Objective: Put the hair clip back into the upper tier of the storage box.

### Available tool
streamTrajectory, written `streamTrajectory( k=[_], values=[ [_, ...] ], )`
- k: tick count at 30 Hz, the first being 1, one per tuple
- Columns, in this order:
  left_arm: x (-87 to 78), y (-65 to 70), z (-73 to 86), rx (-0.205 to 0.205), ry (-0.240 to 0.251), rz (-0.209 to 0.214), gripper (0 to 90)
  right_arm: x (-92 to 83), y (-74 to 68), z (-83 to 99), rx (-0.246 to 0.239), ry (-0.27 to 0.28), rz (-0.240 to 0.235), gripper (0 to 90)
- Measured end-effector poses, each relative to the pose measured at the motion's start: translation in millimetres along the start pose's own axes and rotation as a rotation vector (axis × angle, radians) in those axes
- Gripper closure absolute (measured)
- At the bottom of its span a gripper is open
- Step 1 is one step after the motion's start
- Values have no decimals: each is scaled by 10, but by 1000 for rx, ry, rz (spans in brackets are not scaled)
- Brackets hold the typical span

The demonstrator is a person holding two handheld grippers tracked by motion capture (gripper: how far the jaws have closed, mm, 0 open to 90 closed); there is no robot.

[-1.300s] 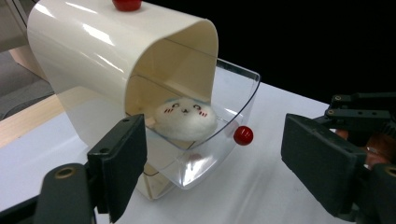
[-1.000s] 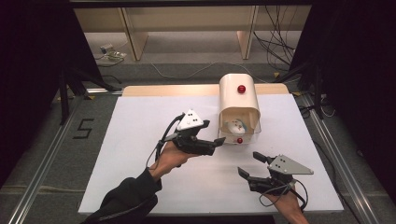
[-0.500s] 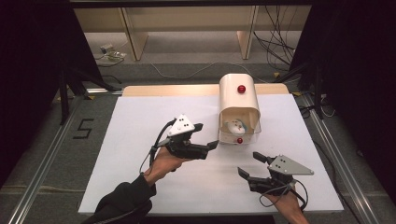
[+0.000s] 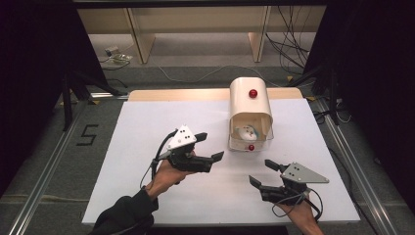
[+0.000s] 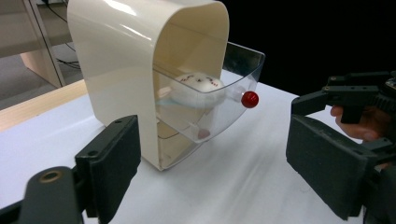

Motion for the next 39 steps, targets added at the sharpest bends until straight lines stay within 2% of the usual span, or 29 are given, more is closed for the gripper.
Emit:
streamTrajectory(
  k=[8, 13, 30, 35, 39],
  values=[
    [-98, -31, 47, -17, 16, -13, 166, 3, -2, 4, 2, -3, 0, 238],
    [-142, -49, 92, -10, 15, -25, 161, 6, -2, 6, 2, -4, 0, 238],
    [-305, -86, 187, -25, 47, -42, 156, 12, -6, 8, 7, -2, -11, 238],
    [-359, -120, 221, -20, 53, -60, 156, 10, -5, 7, 9, -2, -11, 238],
    [-394, -123, 261, -35, 60, -60, 156, 10, -4, 6, 8, 0, -11, 238]
  ],
)
Point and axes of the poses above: each handheld gripper's, and its own axes: x roughly forward along the jaws, z roughly out of its underside, y roughly to its right, the point moved 8 cm from there along x, roughly forward along the jaws, and after that the axes turned 1 degree about z, right-handed, at the moved point
